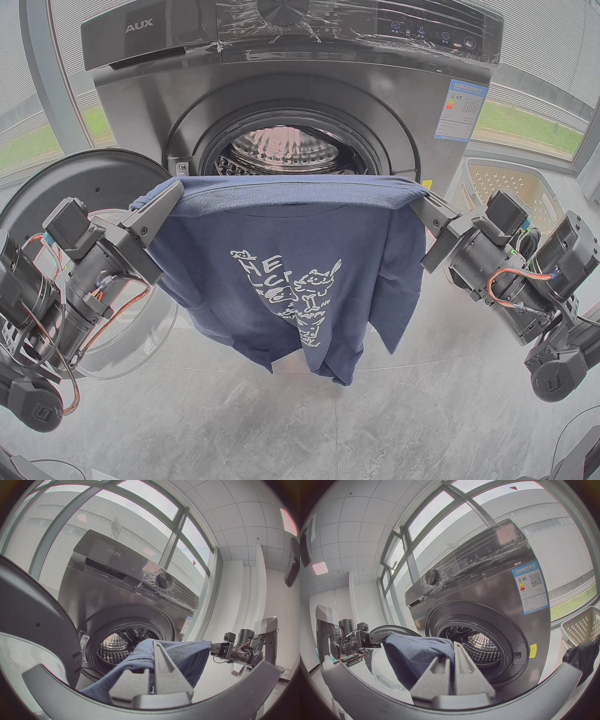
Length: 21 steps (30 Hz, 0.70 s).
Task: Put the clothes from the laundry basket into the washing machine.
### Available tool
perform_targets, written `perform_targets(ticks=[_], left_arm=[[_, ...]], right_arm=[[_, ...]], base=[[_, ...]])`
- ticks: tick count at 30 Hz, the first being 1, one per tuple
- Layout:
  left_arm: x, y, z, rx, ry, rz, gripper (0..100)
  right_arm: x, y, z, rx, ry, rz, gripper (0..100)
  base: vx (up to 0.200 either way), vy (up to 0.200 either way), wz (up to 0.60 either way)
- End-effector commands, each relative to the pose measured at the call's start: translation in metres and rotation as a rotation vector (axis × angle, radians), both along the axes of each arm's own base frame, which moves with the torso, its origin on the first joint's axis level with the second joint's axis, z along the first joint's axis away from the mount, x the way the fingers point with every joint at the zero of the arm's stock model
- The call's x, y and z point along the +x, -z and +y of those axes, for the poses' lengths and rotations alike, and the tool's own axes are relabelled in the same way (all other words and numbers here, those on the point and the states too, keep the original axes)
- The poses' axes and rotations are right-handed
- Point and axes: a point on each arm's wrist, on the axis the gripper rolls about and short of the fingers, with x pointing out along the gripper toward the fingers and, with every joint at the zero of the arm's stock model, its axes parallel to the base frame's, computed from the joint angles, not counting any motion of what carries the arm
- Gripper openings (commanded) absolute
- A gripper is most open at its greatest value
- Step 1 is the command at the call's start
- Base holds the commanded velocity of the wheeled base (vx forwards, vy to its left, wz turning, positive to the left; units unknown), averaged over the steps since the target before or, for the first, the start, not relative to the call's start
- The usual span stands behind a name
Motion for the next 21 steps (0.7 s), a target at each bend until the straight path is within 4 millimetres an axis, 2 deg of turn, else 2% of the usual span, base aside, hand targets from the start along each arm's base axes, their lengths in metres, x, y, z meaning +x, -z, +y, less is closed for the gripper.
perform_targets(ticks=[1, 5, 14, 21], left_arm=[[-0.002, -0.002, -0.002, -0.002, 0.011, -0.008, 0], [-0.008, 0.005, -0.010, 0.012, 0.054, 0.017, 0], [-0.007, 0.008, -0.011, 0.021, 0.054, 0.029, 0], [-0.004, 0.012, -0.026, 0.033, 0.105, 0.039, 0]], right_arm=[[0.003, -0.012, 0.000, 0.037, 0.027, -0.030, 0], [0.004, -0.022, 0.000, 0.087, 0.047, -0.041, 0], [0.007, -0.027, -0.004, 0.098, 0.066, -0.056, 0], [0.006, -0.026, -0.003, 0.097, 0.060, -0.053, 0]], base=[[0.000, 0.000, 0.00], [0.000, 0.000, 0.00], [0.000, 0.000, 0.00], [0.000, 0.000, 0.00]])
